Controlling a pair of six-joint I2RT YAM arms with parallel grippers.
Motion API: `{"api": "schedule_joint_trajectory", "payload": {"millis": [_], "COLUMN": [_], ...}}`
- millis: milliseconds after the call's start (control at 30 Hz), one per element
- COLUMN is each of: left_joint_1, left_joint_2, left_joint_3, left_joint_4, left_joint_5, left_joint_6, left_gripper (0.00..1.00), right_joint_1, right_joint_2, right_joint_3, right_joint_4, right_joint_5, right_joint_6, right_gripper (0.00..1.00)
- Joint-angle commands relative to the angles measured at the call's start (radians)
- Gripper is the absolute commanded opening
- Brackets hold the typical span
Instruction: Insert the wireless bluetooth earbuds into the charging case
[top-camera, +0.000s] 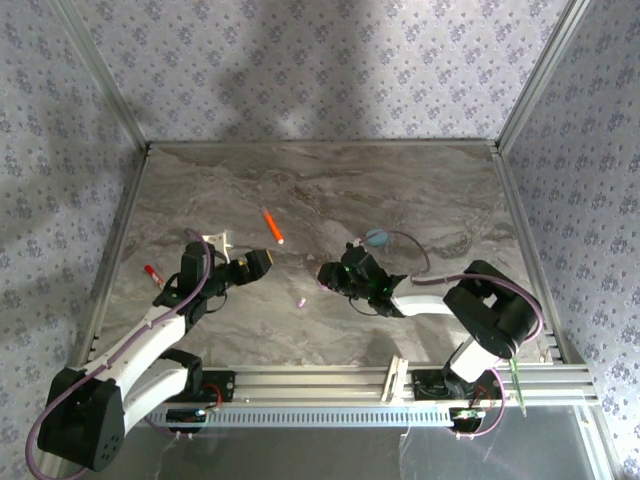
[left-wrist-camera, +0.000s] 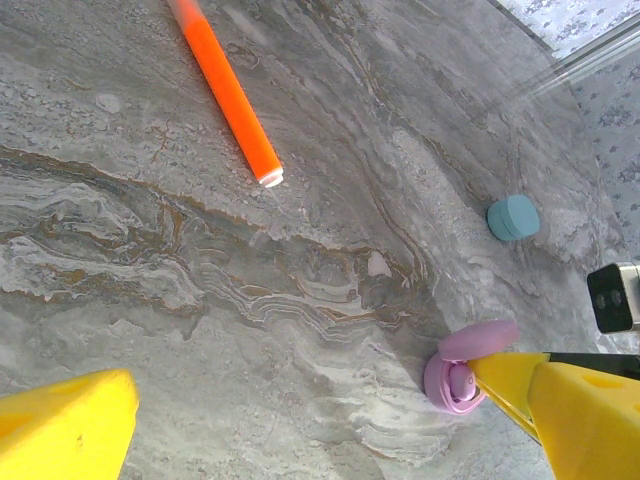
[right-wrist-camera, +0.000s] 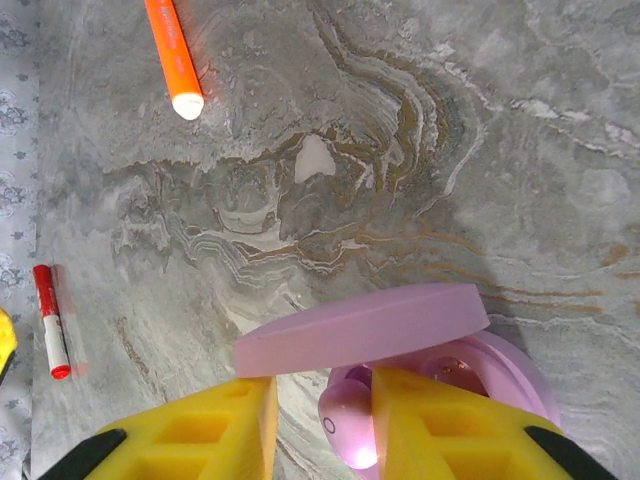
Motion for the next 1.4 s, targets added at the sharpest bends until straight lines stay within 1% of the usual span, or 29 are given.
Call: {"api": "schedule_joint_trajectory", "payload": {"millis": [0, 333, 467, 567, 633, 733, 867, 967, 1067, 1167, 1200, 1300, 1333, 1367], "left_joint_1": [-0.006, -0.007, -0.007, -0.024, -0.045, -0.090, -0.170, -0.232, -0.282, -0.305, -0.310, -0.311, -0.310, -0.311], "left_joint_2": [-0.017, -0.014, -0.016, -0.024, -0.032, -0.046, -0.042, -0.025, 0.006, 0.030, 0.040, 0.079, 0.099, 0.123], "left_joint_3": [0.026, 0.025, 0.026, 0.026, 0.029, 0.034, 0.052, 0.064, 0.092, 0.102, 0.104, 0.129, 0.146, 0.166], "left_joint_4": [0.009, 0.011, 0.013, 0.014, 0.008, 0.003, -0.029, -0.061, -0.137, -0.192, -0.207, -0.244, -0.258, -0.275], "left_joint_5": [0.007, 0.007, 0.008, -0.001, -0.023, -0.058, -0.108, -0.114, -0.117, -0.112, -0.110, -0.097, -0.092, -0.086], "left_joint_6": [0.008, 0.008, 0.010, 0.023, 0.035, 0.044, 0.029, 0.004, -0.030, -0.057, -0.063, -0.061, -0.057, -0.046], "left_gripper": [1.00, 1.00, 1.00, 1.00, 1.00, 1.00, 1.00, 1.00, 1.00, 1.00, 0.98, 0.89, 0.84, 0.75], "right_joint_1": [0.008, 0.022, 0.025, 0.018, 0.002, -0.029, -0.084, -0.133, -0.190, -0.247, -0.261, -0.283, -0.285, -0.286], "right_joint_2": [-0.033, -0.123, -0.166, -0.219, -0.266, -0.352, -0.485, -0.564, -0.623, -0.648, -0.650, -0.643, -0.637, -0.630], "right_joint_3": [-0.001, -0.004, -0.002, -0.008, -0.016, -0.015, -0.028, -0.038, -0.060, -0.089, -0.099, -0.126, -0.132, -0.134], "right_joint_4": [-0.063, -0.143, -0.189, -0.243, -0.276, -0.366, -0.479, -0.558, -0.611, -0.622, -0.622, -0.601, -0.595, -0.592], "right_joint_5": [0.045, 0.085, 0.096, 0.102, 0.088, 0.055, 0.010, -0.038, -0.091, -0.150, -0.164, -0.203, -0.214, -0.223], "right_joint_6": [0.002, -0.024, -0.057, -0.098, -0.134, -0.216, -0.304, -0.359, -0.401, -0.422, -0.425, -0.430, -0.430, -0.431], "right_gripper": [0.32, 0.32, 0.32, 0.33, 0.39, 0.45, 0.55, 0.64, 0.73, 0.77, 0.77, 0.78, 0.78, 0.78]}}
